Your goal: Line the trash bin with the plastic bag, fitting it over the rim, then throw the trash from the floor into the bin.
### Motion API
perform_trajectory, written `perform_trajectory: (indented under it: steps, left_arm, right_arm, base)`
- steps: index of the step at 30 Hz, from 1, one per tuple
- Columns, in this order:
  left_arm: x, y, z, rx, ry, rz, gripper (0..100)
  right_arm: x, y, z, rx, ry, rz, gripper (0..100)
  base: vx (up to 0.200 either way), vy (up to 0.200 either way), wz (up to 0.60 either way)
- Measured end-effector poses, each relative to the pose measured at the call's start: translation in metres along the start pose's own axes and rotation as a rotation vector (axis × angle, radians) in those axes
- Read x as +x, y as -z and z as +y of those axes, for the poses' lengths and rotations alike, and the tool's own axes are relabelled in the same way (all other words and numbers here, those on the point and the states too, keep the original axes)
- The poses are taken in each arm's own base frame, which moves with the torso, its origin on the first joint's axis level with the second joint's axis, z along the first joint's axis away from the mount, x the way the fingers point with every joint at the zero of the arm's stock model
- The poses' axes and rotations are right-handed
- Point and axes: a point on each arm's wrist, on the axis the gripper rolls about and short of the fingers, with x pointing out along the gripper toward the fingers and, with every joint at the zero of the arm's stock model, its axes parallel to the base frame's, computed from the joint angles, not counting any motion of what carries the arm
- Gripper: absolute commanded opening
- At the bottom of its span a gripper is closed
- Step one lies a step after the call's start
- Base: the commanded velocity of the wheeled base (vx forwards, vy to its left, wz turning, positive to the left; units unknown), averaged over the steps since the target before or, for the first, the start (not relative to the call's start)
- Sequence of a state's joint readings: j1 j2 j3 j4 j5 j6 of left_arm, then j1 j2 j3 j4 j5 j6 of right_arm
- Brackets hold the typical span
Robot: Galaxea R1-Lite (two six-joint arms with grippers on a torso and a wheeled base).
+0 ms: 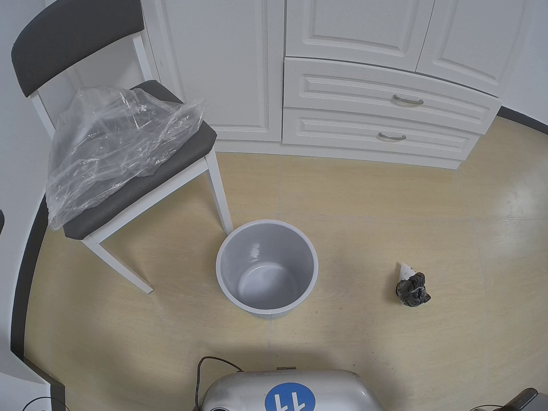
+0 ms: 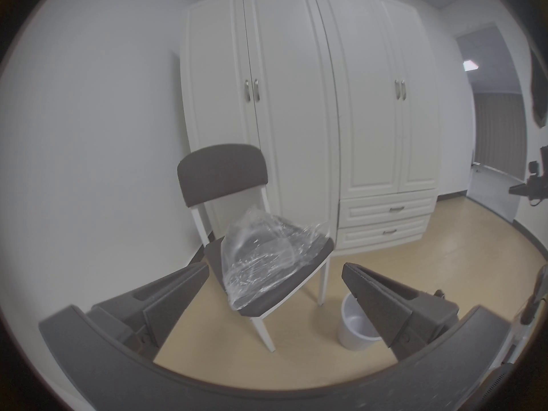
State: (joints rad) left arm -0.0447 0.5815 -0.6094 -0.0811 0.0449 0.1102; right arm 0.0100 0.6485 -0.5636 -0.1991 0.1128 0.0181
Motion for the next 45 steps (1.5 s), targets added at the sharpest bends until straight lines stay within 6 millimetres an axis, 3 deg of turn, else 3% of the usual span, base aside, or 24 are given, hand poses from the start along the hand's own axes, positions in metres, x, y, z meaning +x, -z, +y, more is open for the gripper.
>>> perform_trajectory:
  steps: [8, 15, 26, 35, 45]
  left_arm:
    - [0.041, 0.002, 0.002, 0.094, -0.067, 0.148, 100]
    - [0.070, 0.013, 0.016, 0.223, -0.193, 0.282, 100]
    - [0.114, 0.037, 0.031, 0.339, -0.220, 0.400, 100]
    - [0.166, 0.065, 0.042, 0.383, -0.212, 0.420, 100]
    - [0.209, 0.093, 0.057, 0.393, -0.214, 0.478, 100]
  right_arm:
    - [0.025, 0.027, -0.002, 0.151, -0.008, 0.123, 100]
    - [0.045, 0.039, 0.008, 0.210, -0.083, 0.179, 100]
    - [0.086, 0.050, 0.025, 0.252, -0.019, 0.102, 100]
    - [0.096, 0.068, 0.030, 0.237, -0.010, 0.185, 100]
    - [0.101, 0.072, 0.030, 0.239, 0.001, 0.206, 100]
  base:
    - [0.000, 0.000, 0.00]
    - [0.000, 0.000, 0.00]
    - [0.000, 0.000, 0.00]
    - [0.000, 0.000, 0.00]
    - [0.000, 0.000, 0.00]
